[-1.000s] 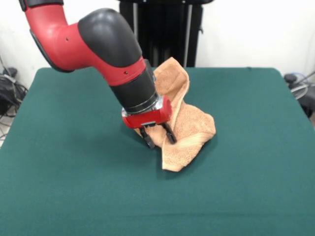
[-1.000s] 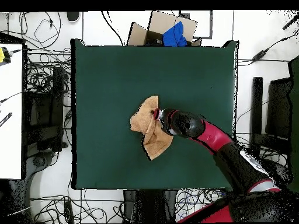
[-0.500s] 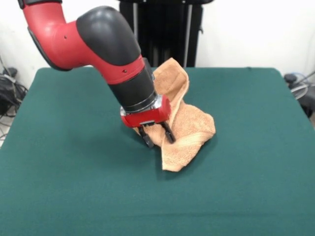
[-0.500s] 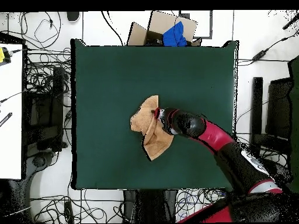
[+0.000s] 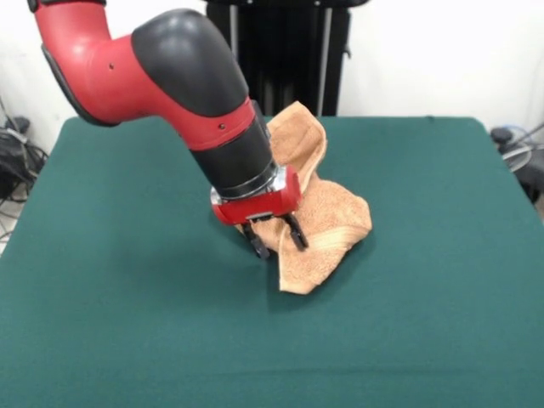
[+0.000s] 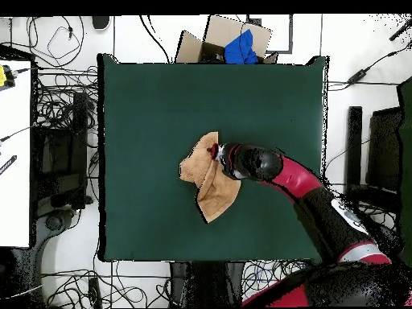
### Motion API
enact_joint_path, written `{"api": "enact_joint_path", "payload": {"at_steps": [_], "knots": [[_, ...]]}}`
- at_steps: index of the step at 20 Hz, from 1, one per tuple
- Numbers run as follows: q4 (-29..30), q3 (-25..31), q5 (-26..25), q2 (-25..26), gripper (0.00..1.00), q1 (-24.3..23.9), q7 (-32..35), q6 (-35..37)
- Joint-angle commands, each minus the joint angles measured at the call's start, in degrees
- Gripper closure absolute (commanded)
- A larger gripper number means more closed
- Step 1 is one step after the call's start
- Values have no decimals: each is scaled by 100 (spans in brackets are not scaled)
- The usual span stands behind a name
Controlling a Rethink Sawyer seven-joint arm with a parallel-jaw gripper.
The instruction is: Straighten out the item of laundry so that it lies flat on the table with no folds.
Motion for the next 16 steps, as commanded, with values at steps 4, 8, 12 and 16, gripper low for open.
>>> {"api": "enact_joint_path", "payload": {"at_steps": [4,8,12,16], "knots": [[-538,504,-347,175,0,140,-514,234],[-548,597,-412,215,100,71,-645,322],[-562,646,-427,240,100,36,-669,352],[-565,701,-424,298,100,-25,-637,378]]}}
